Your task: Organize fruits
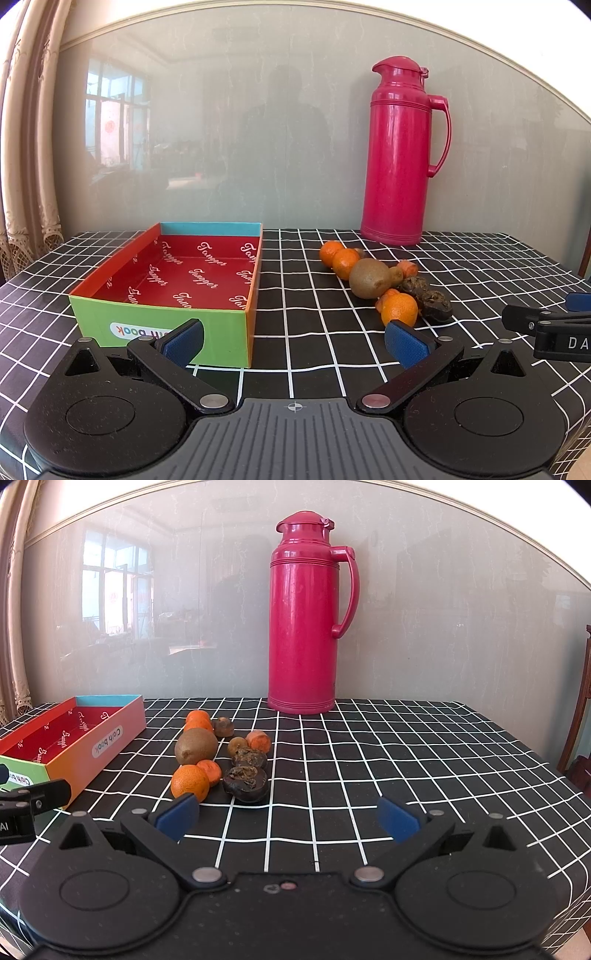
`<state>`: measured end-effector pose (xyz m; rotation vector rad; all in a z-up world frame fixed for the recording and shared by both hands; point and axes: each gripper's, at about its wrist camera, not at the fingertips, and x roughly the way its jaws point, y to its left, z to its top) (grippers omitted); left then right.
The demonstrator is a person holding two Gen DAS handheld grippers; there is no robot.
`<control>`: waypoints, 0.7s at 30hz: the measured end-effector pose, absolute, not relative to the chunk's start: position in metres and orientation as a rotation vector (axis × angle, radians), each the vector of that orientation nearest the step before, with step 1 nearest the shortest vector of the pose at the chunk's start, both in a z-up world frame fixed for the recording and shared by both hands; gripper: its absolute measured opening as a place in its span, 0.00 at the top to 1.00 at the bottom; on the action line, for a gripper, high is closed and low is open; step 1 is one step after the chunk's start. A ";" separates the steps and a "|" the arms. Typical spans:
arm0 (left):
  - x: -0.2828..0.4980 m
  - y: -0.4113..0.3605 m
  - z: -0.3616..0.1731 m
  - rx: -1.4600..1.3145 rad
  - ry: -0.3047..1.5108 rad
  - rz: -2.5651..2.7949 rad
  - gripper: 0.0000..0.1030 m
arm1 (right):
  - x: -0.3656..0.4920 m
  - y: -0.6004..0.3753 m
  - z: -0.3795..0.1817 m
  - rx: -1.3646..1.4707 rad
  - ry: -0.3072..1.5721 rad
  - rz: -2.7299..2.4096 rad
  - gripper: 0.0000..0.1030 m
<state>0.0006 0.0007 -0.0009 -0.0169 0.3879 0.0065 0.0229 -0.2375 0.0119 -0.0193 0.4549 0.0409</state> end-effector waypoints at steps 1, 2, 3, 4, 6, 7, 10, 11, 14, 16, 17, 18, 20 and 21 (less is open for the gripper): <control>0.000 0.001 -0.001 -0.017 0.387 0.007 0.00 | 0.023 -0.238 0.012 -0.019 0.455 0.041 0.00; 0.001 0.001 -0.001 -0.017 0.388 0.007 0.00 | 0.023 -0.238 0.012 -0.020 0.455 0.041 0.00; 0.001 0.001 -0.001 -0.016 0.388 0.007 0.00 | 0.023 -0.238 0.012 -0.019 0.455 0.041 0.00; 0.001 0.001 -0.001 -0.017 0.387 0.007 0.00 | 0.023 -0.238 0.012 -0.019 0.455 0.041 0.00; 0.001 0.001 -0.001 -0.016 0.388 0.006 0.00 | 0.023 -0.238 0.012 -0.019 0.455 0.041 0.00; 0.001 0.000 -0.001 -0.016 0.388 0.007 0.00 | 0.023 -0.238 0.012 -0.020 0.456 0.041 0.00; 0.000 0.000 -0.001 -0.015 0.388 0.006 0.00 | 0.023 -0.238 0.012 -0.019 0.455 0.042 0.00; 0.000 0.000 -0.001 -0.016 0.389 0.004 0.00 | 0.023 -0.238 0.012 -0.020 0.455 0.041 0.00; 0.000 -0.001 -0.001 -0.016 0.389 0.004 0.00 | 0.023 -0.238 0.012 -0.020 0.455 0.041 0.00; 0.000 -0.001 -0.001 -0.016 0.388 0.003 0.00 | 0.023 -0.238 0.012 -0.020 0.456 0.042 0.00; 0.001 -0.001 -0.001 -0.016 0.389 0.003 0.00 | 0.023 -0.238 0.012 -0.020 0.455 0.042 0.00; 0.001 -0.001 -0.001 -0.016 0.389 0.003 0.00 | 0.023 -0.238 0.012 -0.019 0.455 0.042 0.00; 0.001 -0.001 -0.001 -0.016 0.388 0.003 0.00 | 0.022 -0.239 0.012 -0.017 0.453 0.042 0.00; 0.001 -0.001 -0.001 -0.016 0.389 0.002 0.00 | 0.023 -0.239 0.011 -0.017 0.454 0.042 0.00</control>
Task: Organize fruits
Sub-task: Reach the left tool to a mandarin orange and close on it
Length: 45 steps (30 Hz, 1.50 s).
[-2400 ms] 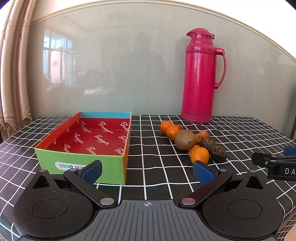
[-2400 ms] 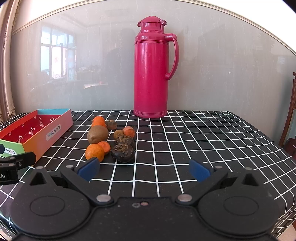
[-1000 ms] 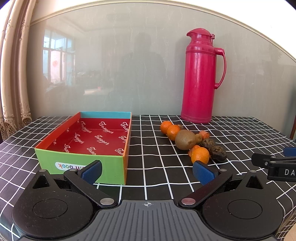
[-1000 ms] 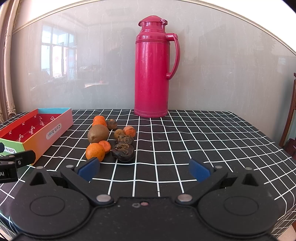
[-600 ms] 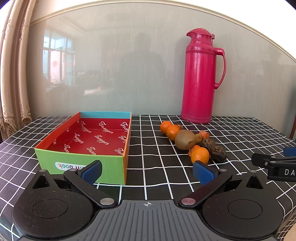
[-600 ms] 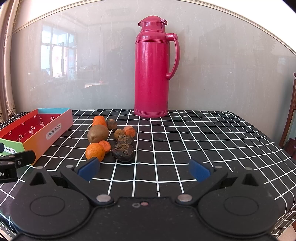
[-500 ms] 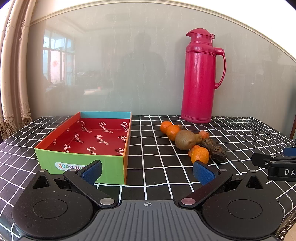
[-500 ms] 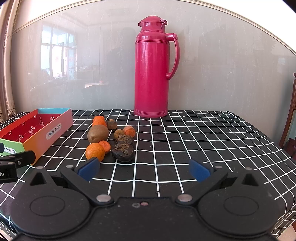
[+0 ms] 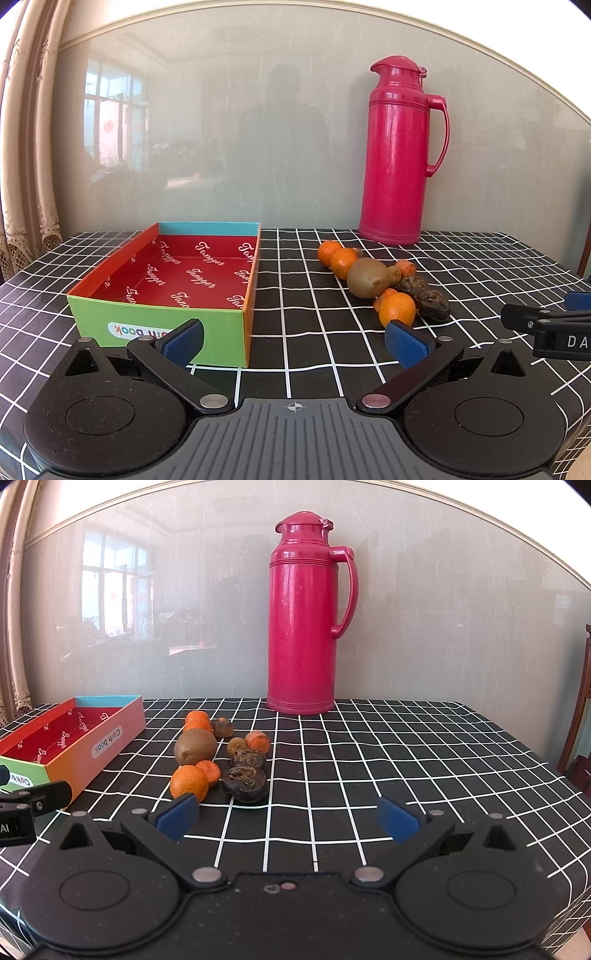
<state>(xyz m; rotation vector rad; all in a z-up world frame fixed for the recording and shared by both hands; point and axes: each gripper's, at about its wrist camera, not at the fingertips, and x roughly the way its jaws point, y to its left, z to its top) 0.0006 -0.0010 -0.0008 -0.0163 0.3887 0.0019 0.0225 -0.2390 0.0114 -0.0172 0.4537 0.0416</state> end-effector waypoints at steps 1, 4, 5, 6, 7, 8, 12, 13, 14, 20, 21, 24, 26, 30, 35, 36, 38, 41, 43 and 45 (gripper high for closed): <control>0.001 -0.001 -0.001 -0.017 0.390 0.001 0.00 | 0.022 -0.239 0.011 -0.017 0.453 0.041 0.00; 0.001 -0.002 0.000 -0.023 0.398 -0.018 0.00 | 0.021 -0.240 0.012 -0.013 0.447 0.042 0.00; 0.003 -0.003 0.001 -0.022 0.406 -0.026 0.00 | 0.021 -0.241 0.013 -0.011 0.445 0.040 0.00; 0.003 -0.005 0.001 -0.018 0.407 -0.031 0.00 | 0.021 -0.242 0.013 -0.007 0.443 0.034 0.00; 0.004 -0.007 0.002 -0.015 0.402 -0.029 0.00 | 0.022 -0.245 0.013 0.005 0.442 0.024 0.00; 0.004 -0.008 0.004 -0.020 0.391 -0.027 0.00 | 0.022 -0.247 0.014 0.014 0.440 0.021 0.00; 0.016 -0.012 0.007 -0.068 0.395 -0.065 0.00 | 0.027 -0.259 0.016 0.046 0.432 -0.024 0.00; 0.021 -0.016 0.005 -0.067 0.410 -0.071 0.00 | 0.030 -0.262 0.016 0.052 0.433 -0.040 0.00; 0.026 -0.020 0.003 -0.066 0.426 -0.083 0.00 | 0.031 -0.264 0.015 0.054 0.433 -0.049 0.00; 0.053 -0.046 -0.008 -0.052 0.464 -0.150 0.00 | 0.044 -0.273 0.012 0.062 0.443 -0.096 0.00; 0.059 -0.051 -0.011 -0.046 0.473 -0.159 0.00 | 0.046 -0.274 0.011 0.061 0.446 -0.104 0.00; 0.073 -0.064 -0.016 -0.033 0.495 -0.181 0.00 | 0.057 -0.278 0.011 0.065 0.454 -0.130 0.00; 0.081 -0.071 -0.018 -0.030 0.502 -0.196 0.02 | 0.065 -0.280 0.010 0.060 0.459 -0.148 0.00; 0.096 -0.081 -0.026 -0.023 0.548 -0.202 0.35 | 0.085 -0.285 0.009 0.050 0.473 -0.182 0.00; 0.110 -0.084 -0.033 -0.041 0.572 -0.193 0.40 | 0.112 -0.294 0.001 0.056 0.521 -0.219 0.00; 0.111 -0.085 -0.033 -0.034 0.577 -0.192 0.45 | 0.114 -0.294 -0.002 0.056 0.526 -0.216 0.00; 0.116 -0.084 -0.035 -0.045 0.604 -0.202 0.64 | 0.116 -0.295 -0.006 0.053 0.536 -0.212 0.00; 0.114 -0.080 -0.034 -0.060 0.600 -0.214 0.64 | 0.114 -0.294 -0.008 0.034 0.539 -0.206 0.00; 0.110 -0.076 -0.029 -0.062 0.579 -0.219 0.64 | 0.112 -0.294 -0.008 0.032 0.535 -0.208 0.00; 0.103 -0.069 -0.020 -0.053 0.540 -0.216 0.64 | 0.109 -0.291 -0.007 0.029 0.530 -0.198 0.00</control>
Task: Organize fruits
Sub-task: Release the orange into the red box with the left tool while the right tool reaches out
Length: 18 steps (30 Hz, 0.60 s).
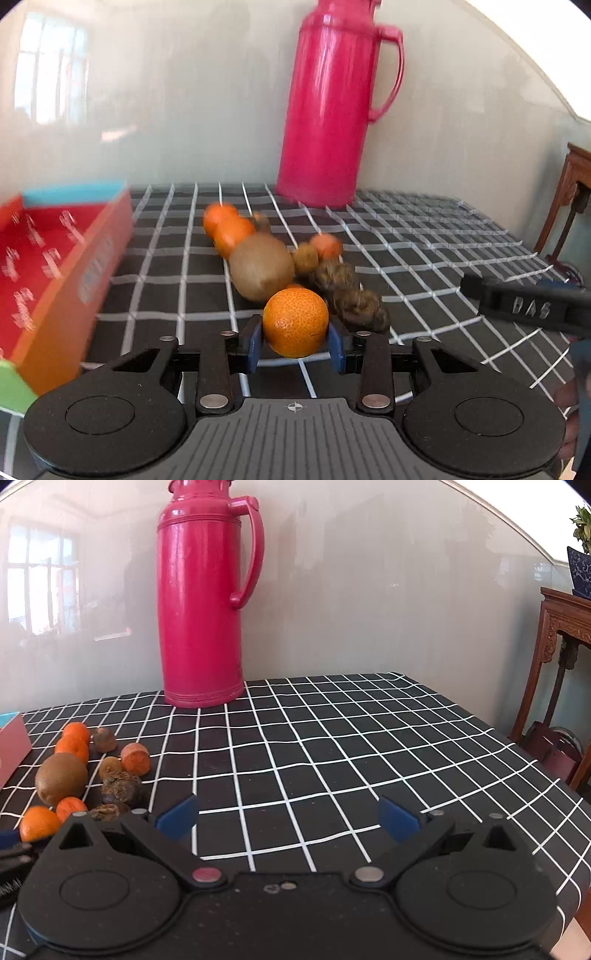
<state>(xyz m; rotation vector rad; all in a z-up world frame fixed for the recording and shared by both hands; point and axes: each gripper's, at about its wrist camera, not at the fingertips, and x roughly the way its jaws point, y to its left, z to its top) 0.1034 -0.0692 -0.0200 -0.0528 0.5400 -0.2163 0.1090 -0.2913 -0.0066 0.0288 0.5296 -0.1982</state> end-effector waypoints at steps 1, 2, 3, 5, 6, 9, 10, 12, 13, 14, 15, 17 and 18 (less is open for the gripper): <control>0.100 -0.065 -0.015 -0.049 0.523 -0.212 0.64 | 0.107 -0.289 -0.006 0.021 0.525 -0.193 0.00; 0.097 -0.059 -0.011 -0.047 0.503 -0.202 0.64 | 0.105 -0.288 -0.005 0.015 0.522 -0.187 0.00; 0.094 -0.052 -0.006 -0.043 0.483 -0.189 0.64 | 0.105 -0.286 -0.004 0.011 0.518 -0.181 0.00; 0.087 -0.033 0.004 -0.046 0.450 -0.157 0.64 | 0.101 -0.281 -0.003 0.000 0.507 -0.166 0.00; 0.086 -0.024 0.007 -0.047 0.441 -0.142 0.64 | 0.100 -0.278 -0.002 -0.007 0.505 -0.163 0.00; 0.082 0.010 0.014 -0.049 0.417 -0.079 0.64 | 0.102 -0.270 0.000 -0.011 0.503 -0.154 0.00; 0.082 0.023 0.015 -0.050 0.421 -0.057 0.64 | 0.102 -0.266 0.000 -0.012 0.500 -0.150 0.00; 0.082 0.048 0.013 -0.061 0.435 -0.013 0.64 | 0.102 -0.258 0.002 -0.013 0.492 -0.140 0.00; 0.084 0.061 0.012 -0.065 0.448 0.012 0.64 | 0.101 -0.254 0.002 -0.015 0.489 -0.133 0.00; 0.085 0.073 0.010 -0.073 0.462 0.036 0.64 | 0.100 -0.248 0.003 -0.020 0.487 -0.124 0.00; 0.086 0.081 0.008 -0.080 0.473 0.051 0.64 | 0.100 -0.243 0.003 -0.026 0.486 -0.114 0.00; 0.087 0.100 0.005 -0.096 0.495 0.076 0.64 | 0.099 -0.232 0.004 -0.041 0.484 -0.086 0.00; 0.094 0.100 0.003 -0.102 0.501 0.086 0.64 | 0.099 -0.227 0.004 -0.048 0.481 -0.069 0.00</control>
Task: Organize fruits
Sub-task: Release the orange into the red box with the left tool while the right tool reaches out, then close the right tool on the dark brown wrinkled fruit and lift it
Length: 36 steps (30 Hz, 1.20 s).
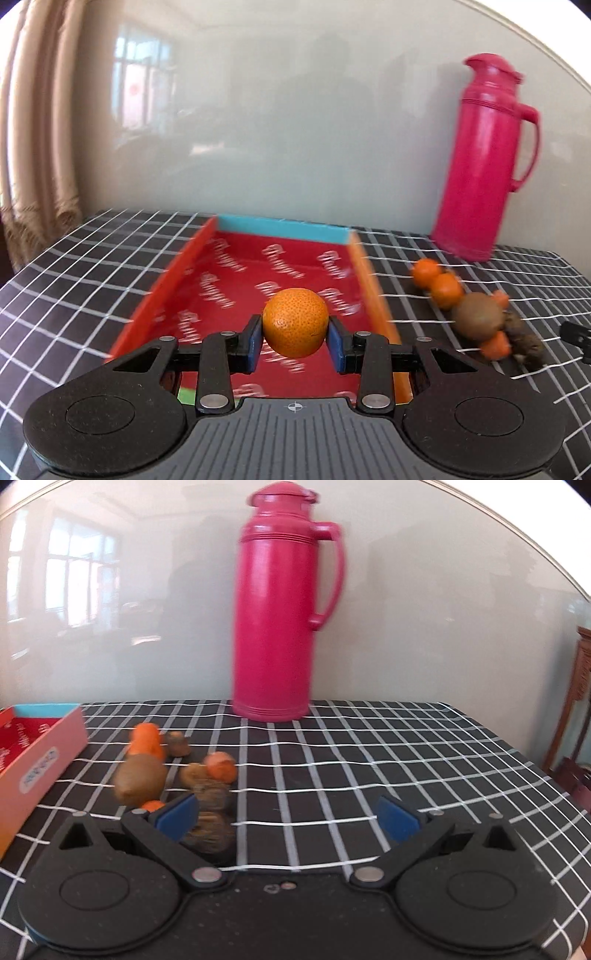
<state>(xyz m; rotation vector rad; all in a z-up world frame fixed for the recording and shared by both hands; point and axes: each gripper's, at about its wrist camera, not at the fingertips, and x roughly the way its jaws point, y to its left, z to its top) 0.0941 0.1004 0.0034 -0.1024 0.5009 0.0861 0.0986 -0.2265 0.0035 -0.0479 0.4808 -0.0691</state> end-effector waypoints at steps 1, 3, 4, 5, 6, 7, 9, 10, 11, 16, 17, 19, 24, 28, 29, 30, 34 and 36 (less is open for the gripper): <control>0.096 0.104 0.002 -0.104 0.507 0.091 0.64 | 0.098 -0.221 0.004 -0.057 0.476 -0.051 0.00; 0.097 0.110 -0.001 -0.094 0.516 0.107 0.64 | 0.097 -0.211 0.004 -0.076 0.471 -0.026 0.00; 0.097 0.111 -0.003 -0.089 0.522 0.113 0.64 | 0.098 -0.208 0.004 -0.081 0.471 -0.017 0.00; 0.097 0.112 -0.004 -0.088 0.525 0.121 0.64 | 0.098 -0.206 0.004 -0.085 0.472 -0.009 0.00; 0.096 0.111 -0.004 -0.086 0.523 0.119 0.63 | 0.098 -0.204 0.004 -0.088 0.474 -0.005 0.00; 0.094 0.111 -0.003 -0.081 0.520 0.115 0.55 | 0.098 -0.202 0.004 -0.089 0.477 0.004 0.00; 0.089 0.107 0.000 -0.065 0.497 0.123 0.29 | 0.098 -0.200 0.003 -0.089 0.479 0.015 0.00; 0.085 0.105 0.001 -0.054 0.480 0.129 0.23 | 0.098 -0.199 0.003 -0.091 0.478 0.016 0.00; 0.082 0.104 0.004 -0.049 0.467 0.128 0.22 | 0.098 -0.198 0.003 -0.091 0.476 0.018 0.00; 0.078 0.105 0.012 -0.068 0.427 0.129 0.10 | 0.102 -0.199 -0.002 -0.105 0.520 -0.005 0.00; 0.077 0.106 0.013 -0.070 0.425 0.131 0.09 | 0.102 -0.199 -0.003 -0.107 0.521 -0.008 0.00; 0.076 0.109 0.013 -0.073 0.419 0.141 0.09 | 0.103 -0.201 -0.003 -0.099 0.523 -0.007 0.01; 0.074 0.120 0.013 -0.083 0.411 0.177 0.06 | 0.108 -0.201 -0.007 -0.091 0.565 0.000 0.14; 0.075 0.130 0.013 -0.094 0.410 0.195 0.06 | 0.115 -0.197 -0.012 -0.095 0.608 0.021 0.28; 0.075 0.133 0.013 -0.096 0.409 0.198 0.06 | 0.116 -0.195 -0.013 -0.098 0.615 0.026 0.30; 0.074 0.135 0.013 -0.099 0.408 0.201 0.06 | 0.117 -0.193 -0.014 -0.101 0.620 0.028 0.35; 0.073 0.144 0.013 -0.111 0.410 0.210 0.06 | 0.122 -0.185 -0.018 -0.113 0.632 0.027 0.37; 0.073 0.148 0.013 -0.118 0.412 0.213 0.06 | 0.126 -0.183 -0.020 -0.115 0.640 0.030 0.39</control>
